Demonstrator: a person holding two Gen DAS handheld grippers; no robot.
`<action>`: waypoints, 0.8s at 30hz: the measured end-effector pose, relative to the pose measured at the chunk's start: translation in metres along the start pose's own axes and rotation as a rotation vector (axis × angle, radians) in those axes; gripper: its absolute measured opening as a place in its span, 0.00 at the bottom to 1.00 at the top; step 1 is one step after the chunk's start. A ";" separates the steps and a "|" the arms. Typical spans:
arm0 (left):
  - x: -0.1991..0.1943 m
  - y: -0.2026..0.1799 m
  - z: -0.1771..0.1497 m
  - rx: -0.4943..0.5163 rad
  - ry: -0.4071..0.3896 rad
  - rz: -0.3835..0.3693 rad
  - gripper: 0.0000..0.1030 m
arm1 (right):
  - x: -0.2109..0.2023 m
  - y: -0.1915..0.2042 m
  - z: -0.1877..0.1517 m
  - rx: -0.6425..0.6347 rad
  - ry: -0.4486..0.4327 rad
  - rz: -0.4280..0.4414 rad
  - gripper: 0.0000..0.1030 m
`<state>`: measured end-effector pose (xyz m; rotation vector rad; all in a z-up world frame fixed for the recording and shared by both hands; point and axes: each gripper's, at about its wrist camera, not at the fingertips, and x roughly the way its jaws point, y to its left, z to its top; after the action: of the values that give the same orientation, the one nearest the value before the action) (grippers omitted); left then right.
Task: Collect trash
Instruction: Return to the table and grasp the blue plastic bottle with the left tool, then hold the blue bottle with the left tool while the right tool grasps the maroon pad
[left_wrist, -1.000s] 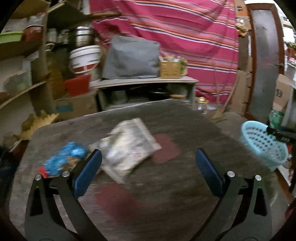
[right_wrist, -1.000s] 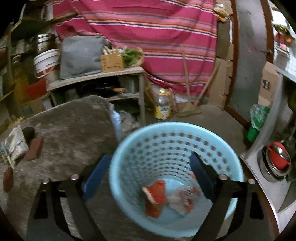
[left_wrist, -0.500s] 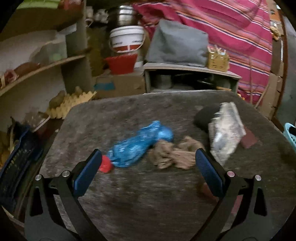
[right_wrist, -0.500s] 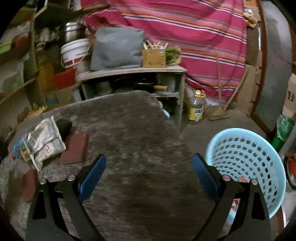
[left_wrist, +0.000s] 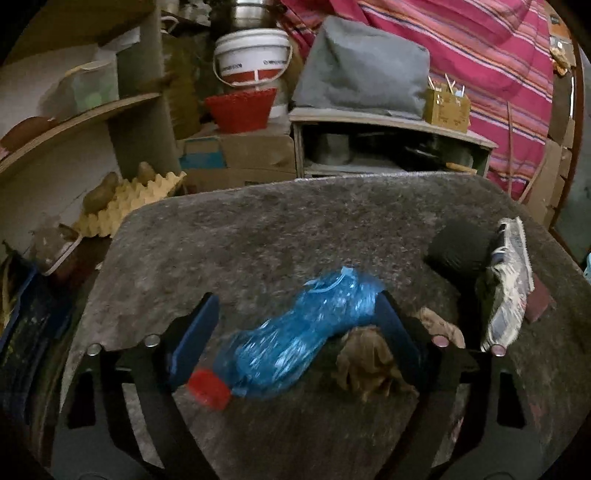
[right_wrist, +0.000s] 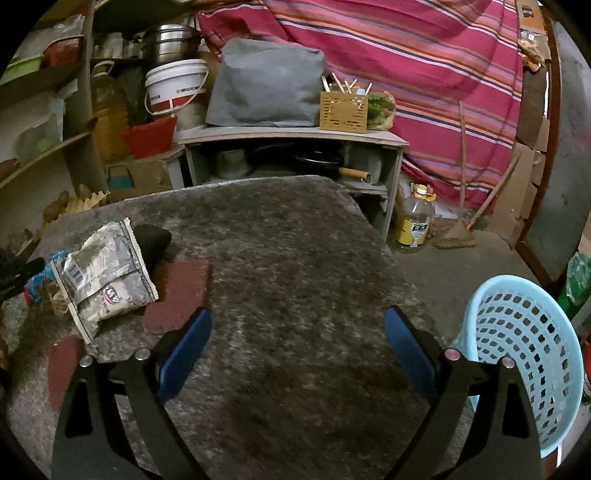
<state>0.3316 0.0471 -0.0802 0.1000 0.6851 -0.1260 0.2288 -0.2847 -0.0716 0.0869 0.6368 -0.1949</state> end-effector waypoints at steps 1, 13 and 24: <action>0.005 -0.002 0.002 0.003 0.014 -0.013 0.70 | 0.000 0.001 0.000 -0.005 -0.001 0.001 0.90; 0.014 -0.006 -0.002 0.002 0.060 -0.081 0.07 | -0.002 0.030 -0.006 -0.043 0.006 0.051 0.90; -0.053 0.021 -0.009 -0.007 -0.048 0.054 0.06 | -0.019 0.089 -0.024 -0.091 0.014 0.148 0.90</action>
<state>0.2886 0.0732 -0.0525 0.1082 0.6343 -0.0744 0.2183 -0.1914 -0.0772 0.0471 0.6496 -0.0226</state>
